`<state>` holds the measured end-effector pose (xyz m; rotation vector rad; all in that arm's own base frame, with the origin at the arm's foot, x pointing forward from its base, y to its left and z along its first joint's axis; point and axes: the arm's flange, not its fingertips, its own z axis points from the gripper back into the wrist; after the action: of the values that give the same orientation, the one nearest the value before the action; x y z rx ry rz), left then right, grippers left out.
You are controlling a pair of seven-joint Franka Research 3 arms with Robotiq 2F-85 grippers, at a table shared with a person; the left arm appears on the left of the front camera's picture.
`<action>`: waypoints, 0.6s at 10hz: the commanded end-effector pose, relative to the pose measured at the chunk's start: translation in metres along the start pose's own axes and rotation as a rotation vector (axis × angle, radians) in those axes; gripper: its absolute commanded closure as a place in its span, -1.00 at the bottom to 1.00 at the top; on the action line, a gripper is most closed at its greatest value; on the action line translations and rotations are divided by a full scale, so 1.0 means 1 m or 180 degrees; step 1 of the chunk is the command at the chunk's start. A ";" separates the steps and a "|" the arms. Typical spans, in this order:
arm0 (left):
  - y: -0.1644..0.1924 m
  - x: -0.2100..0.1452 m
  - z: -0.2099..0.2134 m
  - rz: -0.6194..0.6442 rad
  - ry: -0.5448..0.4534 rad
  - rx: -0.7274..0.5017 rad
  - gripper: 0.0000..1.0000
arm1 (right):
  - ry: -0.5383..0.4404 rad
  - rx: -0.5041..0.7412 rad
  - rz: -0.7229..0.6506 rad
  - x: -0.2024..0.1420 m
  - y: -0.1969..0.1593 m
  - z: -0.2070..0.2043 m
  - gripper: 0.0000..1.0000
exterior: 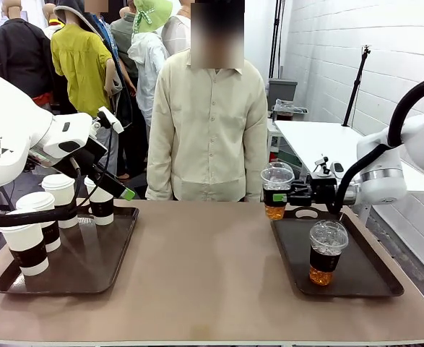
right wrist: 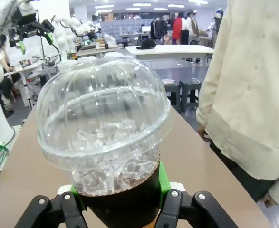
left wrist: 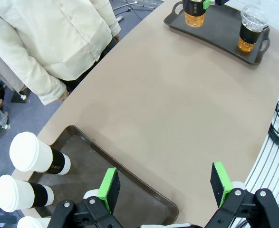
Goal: Distribute the coffee onto the tray.
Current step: Pick up another iced Americano from the middle of the table and place it on the right Handle tray.
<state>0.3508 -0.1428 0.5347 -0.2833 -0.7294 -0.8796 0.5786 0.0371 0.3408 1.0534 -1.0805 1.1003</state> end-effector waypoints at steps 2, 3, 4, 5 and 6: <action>-0.002 0.000 0.000 0.0008 0.0025 -0.0006 -1.00 | -0.0098 0.0071 0.0015 -0.003 -0.009 0.018 -0.28; -0.002 0.000 0.000 0.0008 0.0025 -0.0006 -1.00 | -0.0115 0.0126 0.0027 -0.009 -0.014 0.027 -0.28; -0.002 0.000 0.000 0.0008 0.0025 -0.0006 -1.00 | -0.0148 0.0172 0.0027 -0.017 -0.019 0.032 -0.28; -0.002 0.000 0.000 0.0008 0.0025 -0.0006 -1.00 | -0.0203 0.0184 -0.0025 -0.027 -0.026 0.037 -0.28; -0.002 0.000 0.000 0.0008 0.0025 -0.0006 -1.00 | -0.0269 0.0161 -0.0062 -0.036 -0.031 0.044 -0.28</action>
<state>0.3508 -0.1428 0.5346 -0.2833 -0.7293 -0.8797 0.5889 -0.0075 0.3092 1.1183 -1.0816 1.0731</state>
